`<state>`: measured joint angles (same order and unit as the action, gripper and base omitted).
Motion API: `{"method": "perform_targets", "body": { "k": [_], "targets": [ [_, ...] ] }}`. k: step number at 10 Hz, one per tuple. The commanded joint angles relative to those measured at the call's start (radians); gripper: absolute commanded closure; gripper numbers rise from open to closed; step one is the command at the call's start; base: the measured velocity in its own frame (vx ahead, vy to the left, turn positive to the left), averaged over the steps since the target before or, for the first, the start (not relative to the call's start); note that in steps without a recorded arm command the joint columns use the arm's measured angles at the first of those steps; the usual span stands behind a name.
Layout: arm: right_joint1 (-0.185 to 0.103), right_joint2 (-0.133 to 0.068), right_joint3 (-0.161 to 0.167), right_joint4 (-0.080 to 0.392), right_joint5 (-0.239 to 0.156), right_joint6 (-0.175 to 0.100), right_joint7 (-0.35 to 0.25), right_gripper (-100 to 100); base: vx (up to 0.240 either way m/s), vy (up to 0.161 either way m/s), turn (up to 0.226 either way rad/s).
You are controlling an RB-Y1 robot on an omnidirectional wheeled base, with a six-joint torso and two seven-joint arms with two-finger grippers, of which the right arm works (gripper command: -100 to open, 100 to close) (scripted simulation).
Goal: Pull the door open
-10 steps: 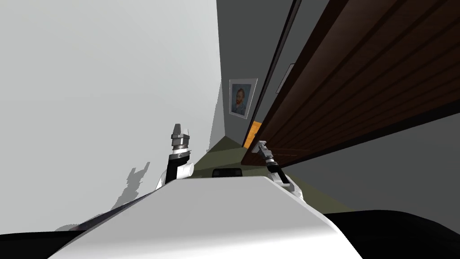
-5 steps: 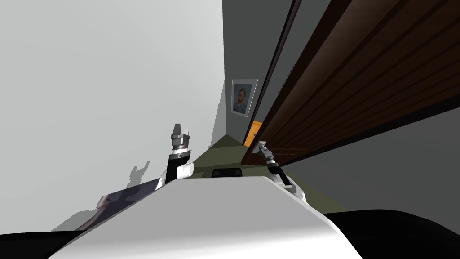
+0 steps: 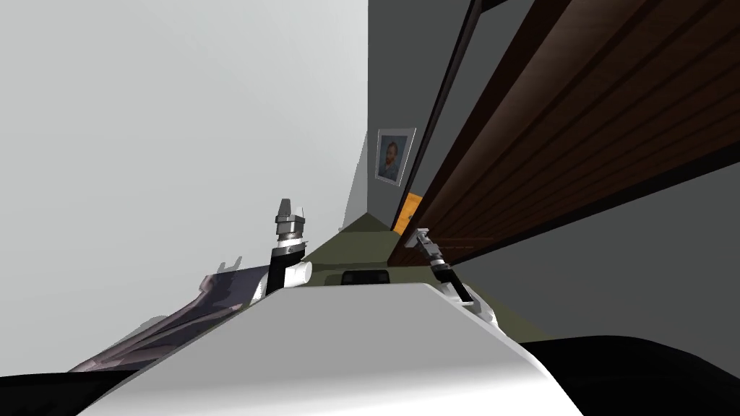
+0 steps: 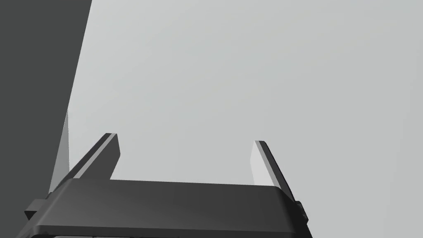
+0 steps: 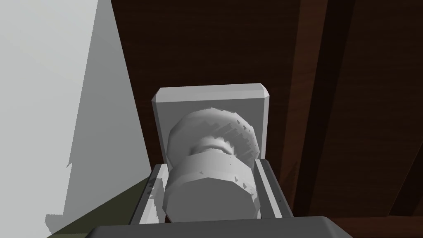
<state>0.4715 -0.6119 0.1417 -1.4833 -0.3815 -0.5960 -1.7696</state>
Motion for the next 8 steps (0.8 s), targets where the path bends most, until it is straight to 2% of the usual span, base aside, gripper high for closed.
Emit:
{"method": "perform_targets", "body": {
  "k": [1,2,3,4,8],
  "targets": [
    [0.004,-0.019,0.002,0.002,0.002,-0.022,-0.016,100,-0.207,-0.070,0.152],
    [0.006,-0.026,0.005,0.003,0.003,-0.030,-0.023,100,-0.241,-0.045,0.122],
    [0.002,-0.019,0.007,0.006,0.003,-0.021,-0.017,100,-0.110,-0.016,0.028],
    [0.007,-0.032,0.014,0.014,0.011,-0.040,-0.033,100,-0.152,-0.042,0.122],
    [0.016,-0.063,0.026,0.028,0.026,-0.080,-0.067,100,-0.178,-0.061,0.110]
  ]
}}
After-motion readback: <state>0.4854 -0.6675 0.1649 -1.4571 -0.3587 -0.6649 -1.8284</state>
